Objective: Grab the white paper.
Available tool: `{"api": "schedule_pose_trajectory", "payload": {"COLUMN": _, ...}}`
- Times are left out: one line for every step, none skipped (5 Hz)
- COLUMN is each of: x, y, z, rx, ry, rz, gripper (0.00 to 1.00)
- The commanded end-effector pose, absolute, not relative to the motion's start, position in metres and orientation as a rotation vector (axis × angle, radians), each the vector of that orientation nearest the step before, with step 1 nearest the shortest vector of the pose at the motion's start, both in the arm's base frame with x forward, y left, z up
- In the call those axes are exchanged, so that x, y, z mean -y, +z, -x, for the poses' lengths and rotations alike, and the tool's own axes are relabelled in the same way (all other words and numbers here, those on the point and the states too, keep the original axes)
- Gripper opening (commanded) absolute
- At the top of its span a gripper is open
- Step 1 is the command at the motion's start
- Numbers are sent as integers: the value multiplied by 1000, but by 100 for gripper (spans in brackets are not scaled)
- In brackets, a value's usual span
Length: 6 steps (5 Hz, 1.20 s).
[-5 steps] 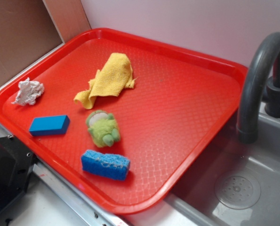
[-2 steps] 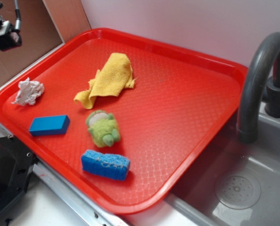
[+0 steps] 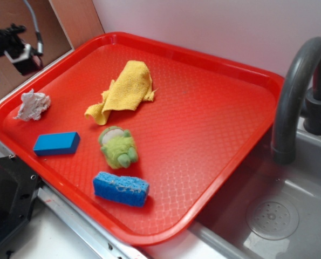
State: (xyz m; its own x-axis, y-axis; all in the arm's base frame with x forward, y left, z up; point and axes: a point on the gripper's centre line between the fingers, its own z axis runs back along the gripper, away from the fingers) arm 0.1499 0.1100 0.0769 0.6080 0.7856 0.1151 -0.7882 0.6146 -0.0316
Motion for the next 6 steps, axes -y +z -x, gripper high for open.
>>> {"api": "schedule_pose_trajectory", "payload": {"x": -119, "y": 39, "z": -161, "rx": 42, "ry": 795, "rz": 7, "gripper": 100}}
{"api": "schedule_pose_trajectory", "payload": {"x": -123, "y": 28, "z": -162, "rx": 14, "ry": 786, "rz": 1, "gripper": 100}}
{"api": "schedule_pose_trajectory", "payload": {"x": -122, "y": 19, "z": -161, "rx": -3, "ry": 754, "rz": 20, "gripper": 0}}
{"api": "schedule_pose_trajectory", "payload": {"x": -122, "y": 22, "z": -164, "rx": 4, "ry": 755, "rz": 40, "gripper": 0}}
{"api": "schedule_pose_trajectory", "payload": {"x": -122, "y": 23, "z": -165, "rx": 6, "ry": 756, "rz": 35, "gripper": 0}}
{"api": "schedule_pose_trajectory", "payload": {"x": -134, "y": 40, "z": -167, "rx": -5, "ry": 739, "rz": 65, "gripper": 0}}
